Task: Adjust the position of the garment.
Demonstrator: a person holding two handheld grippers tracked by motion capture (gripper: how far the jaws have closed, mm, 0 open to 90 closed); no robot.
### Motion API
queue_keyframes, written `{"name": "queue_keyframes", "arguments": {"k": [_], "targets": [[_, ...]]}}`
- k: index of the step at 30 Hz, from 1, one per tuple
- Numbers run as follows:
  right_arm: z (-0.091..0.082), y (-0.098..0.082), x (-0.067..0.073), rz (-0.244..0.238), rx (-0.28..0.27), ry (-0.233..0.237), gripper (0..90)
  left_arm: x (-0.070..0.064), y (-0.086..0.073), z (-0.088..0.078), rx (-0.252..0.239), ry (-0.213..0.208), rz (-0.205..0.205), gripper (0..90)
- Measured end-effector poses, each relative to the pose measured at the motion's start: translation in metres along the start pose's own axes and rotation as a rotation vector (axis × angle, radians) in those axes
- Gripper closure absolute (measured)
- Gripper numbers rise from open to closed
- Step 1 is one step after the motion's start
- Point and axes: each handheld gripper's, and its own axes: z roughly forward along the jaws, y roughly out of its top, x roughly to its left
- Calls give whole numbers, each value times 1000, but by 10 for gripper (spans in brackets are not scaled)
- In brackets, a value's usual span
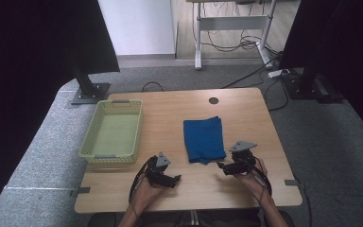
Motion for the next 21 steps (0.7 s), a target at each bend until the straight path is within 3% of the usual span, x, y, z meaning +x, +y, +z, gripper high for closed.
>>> {"name": "queue_keyframes", "arguments": {"k": [12, 21], "targets": [[-22, -32, -17, 53, -15, -44, 132, 1, -2, -2, 2, -9, 7, 45], [-22, -58, -26, 83, 24, -66, 127, 1, -2, -2, 1, -9, 7, 51]]}}
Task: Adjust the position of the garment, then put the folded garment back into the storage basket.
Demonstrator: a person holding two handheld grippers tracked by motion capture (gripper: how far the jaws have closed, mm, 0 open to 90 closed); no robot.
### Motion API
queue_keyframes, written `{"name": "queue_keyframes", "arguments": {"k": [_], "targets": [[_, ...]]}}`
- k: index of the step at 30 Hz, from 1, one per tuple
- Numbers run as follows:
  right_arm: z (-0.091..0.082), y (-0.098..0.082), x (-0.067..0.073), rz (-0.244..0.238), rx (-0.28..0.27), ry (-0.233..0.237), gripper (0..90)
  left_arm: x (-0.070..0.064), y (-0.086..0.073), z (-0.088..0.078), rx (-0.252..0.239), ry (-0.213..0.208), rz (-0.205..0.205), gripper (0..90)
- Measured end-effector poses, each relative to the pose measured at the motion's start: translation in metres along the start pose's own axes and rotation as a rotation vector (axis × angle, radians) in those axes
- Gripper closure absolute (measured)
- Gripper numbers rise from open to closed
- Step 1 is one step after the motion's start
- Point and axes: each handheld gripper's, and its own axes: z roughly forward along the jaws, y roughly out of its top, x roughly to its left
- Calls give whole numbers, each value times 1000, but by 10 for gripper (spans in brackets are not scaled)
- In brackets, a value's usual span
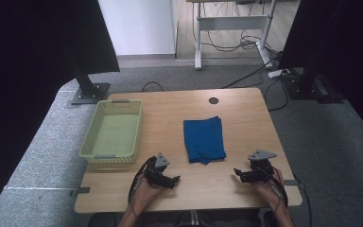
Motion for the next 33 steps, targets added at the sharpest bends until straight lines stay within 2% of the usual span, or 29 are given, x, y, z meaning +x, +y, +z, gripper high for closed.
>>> {"name": "queue_keyframes", "arguments": {"k": [4, 7, 13, 22, 27, 33], "targets": [[3, -8, -3, 15, 27, -7, 124, 0, 0, 0, 0, 0, 0, 52], [3, -11, -6, 40, 26, -5, 106, 0, 0, 0, 0, -1, 2, 53], [4, -11, -6, 40, 30, -11, 92, 0, 0, 1, 15, 6, -4, 0], [4, -11, -6, 39, 30, -11, 90, 0, 0, 0, 12, 26, -24, 6], [4, -11, -6, 39, 30, -11, 90, 1, 2, 1, -1, -2, -41, 9], [4, -11, -6, 39, 30, -11, 90, -1, 11, 2, -1, 1, -35, 8]]}}
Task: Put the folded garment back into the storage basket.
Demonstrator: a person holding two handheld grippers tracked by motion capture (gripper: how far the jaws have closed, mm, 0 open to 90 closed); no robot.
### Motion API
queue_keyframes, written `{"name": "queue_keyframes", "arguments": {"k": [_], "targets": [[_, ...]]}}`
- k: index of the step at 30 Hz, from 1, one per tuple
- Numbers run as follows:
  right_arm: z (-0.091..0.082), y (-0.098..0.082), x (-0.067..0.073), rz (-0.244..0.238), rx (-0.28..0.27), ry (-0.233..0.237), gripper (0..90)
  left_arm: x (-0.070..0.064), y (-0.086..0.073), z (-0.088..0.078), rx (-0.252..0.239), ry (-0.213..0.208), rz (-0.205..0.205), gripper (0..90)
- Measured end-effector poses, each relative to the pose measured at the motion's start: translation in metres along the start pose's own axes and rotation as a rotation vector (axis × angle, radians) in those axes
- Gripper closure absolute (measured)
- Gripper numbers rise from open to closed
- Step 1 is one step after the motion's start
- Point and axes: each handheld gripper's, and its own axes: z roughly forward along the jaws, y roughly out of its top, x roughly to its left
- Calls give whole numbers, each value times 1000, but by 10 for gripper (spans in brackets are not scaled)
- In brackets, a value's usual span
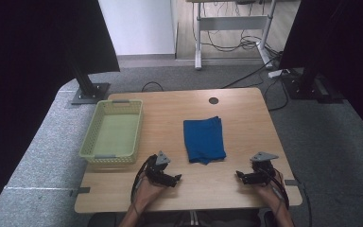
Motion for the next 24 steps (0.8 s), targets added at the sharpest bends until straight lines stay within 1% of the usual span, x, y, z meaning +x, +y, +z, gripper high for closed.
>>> {"name": "queue_keyframes", "arguments": {"k": [3, 7, 11, 14, 20, 24], "targets": [[0, 0, 0, 0, 0, 0, 90, 0, 5, 1, 2, 2, 0, 8], [0, 0, 0, 0, 0, 0, 90, 2, 13, 3, -8, -17, -28, 8], [0, 0, 0, 0, 0, 0, 90, 4, 25, 6, -4, -10, -29, 4], [0, 0, 0, 1, 0, 0, 90, 6, 34, 11, -7, -21, -31, 1], [0, 0, 0, 1, 1, 2, 90, 5, 54, 25, 4, -22, -3, 0], [0, 0, 0, 1, 0, 3, 89, 5, 65, 35, 9, -25, -3, 0]]}}
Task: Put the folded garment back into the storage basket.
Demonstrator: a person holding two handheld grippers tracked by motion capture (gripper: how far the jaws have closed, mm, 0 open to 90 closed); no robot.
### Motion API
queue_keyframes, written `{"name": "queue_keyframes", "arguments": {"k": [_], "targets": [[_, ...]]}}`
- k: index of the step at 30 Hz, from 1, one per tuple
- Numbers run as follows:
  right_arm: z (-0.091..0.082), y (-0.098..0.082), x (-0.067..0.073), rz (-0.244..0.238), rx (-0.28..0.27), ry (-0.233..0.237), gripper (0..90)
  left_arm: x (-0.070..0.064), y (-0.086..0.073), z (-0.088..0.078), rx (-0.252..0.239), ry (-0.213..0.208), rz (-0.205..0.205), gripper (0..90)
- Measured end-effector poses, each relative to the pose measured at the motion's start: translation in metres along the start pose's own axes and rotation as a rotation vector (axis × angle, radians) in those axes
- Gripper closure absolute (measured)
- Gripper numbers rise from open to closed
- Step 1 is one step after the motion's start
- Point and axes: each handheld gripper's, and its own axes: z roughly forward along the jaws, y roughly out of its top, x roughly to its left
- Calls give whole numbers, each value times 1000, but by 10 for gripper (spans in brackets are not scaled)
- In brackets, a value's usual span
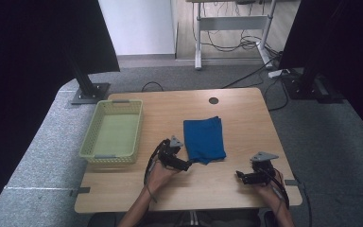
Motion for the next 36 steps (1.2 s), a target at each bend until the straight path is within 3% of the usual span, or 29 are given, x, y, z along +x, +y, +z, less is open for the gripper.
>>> {"name": "queue_keyframes", "arguments": {"k": [6, 19, 27, 36], "targets": [[0, 0, 0, -1, 1, 1, 87, 3, 14, 9, -12, -11, -3, 0], [0, 0, 0, -4, 1, 4, 87, 1, 42, 34, 13, -18, -5, 0], [0, 0, 0, -5, 1, 6, 87, -1, 58, 53, 52, 0, -5, 0], [0, 0, 0, -7, 1, 9, 87, -1, 73, 73, 62, 15, -25, 0]]}}
